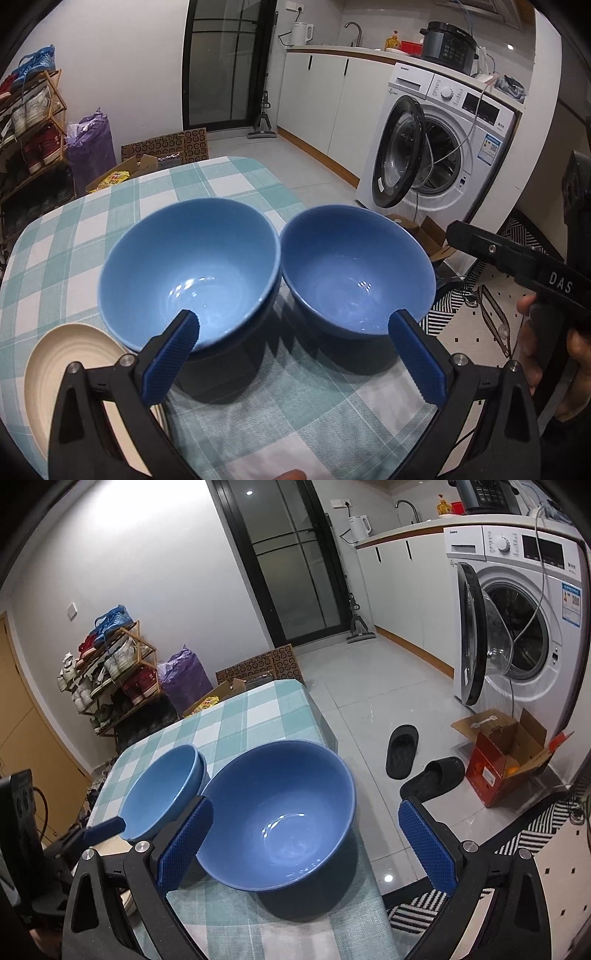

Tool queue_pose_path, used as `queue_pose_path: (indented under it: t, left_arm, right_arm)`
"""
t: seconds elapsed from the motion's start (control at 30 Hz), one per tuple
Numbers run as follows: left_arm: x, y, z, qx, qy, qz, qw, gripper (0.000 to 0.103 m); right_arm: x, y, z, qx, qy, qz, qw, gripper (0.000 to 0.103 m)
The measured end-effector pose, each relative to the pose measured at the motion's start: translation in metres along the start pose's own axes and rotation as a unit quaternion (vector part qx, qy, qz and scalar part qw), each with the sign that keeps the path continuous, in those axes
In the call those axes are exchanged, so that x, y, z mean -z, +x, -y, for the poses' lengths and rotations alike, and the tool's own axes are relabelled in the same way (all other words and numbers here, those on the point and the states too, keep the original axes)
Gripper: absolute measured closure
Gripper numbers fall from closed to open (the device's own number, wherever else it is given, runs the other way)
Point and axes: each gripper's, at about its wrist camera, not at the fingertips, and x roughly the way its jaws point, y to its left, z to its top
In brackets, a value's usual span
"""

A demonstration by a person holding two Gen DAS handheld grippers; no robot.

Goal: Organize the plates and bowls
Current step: 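Move both grippers to the rim of the single large blue bowl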

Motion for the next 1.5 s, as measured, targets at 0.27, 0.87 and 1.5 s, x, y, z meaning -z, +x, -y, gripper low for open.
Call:
queue_pose_path:
  t: [0.27,0.87,1.5]
  left_arm:
    - [0.003,0.005,0.019,0.029,-0.006,-0.008,0.9995,0.002]
    - [0.01,0.044,0.033,0.043,-0.026,-0.036,0.9981,0.042]
    - [0.002,0.07,0.023,0.022,-0.049,-0.033,0.998,0.055]
  right_arm:
    - [-0.001,0.004,0.017,-0.007,0.015,-0.01,1.0,0.001]
    - [0.005,0.026,0.021,0.001,0.027,-0.033,0.999,0.001]
    - [0.015,0.058,0.037,0.005,0.06,-0.054,0.997,0.021]
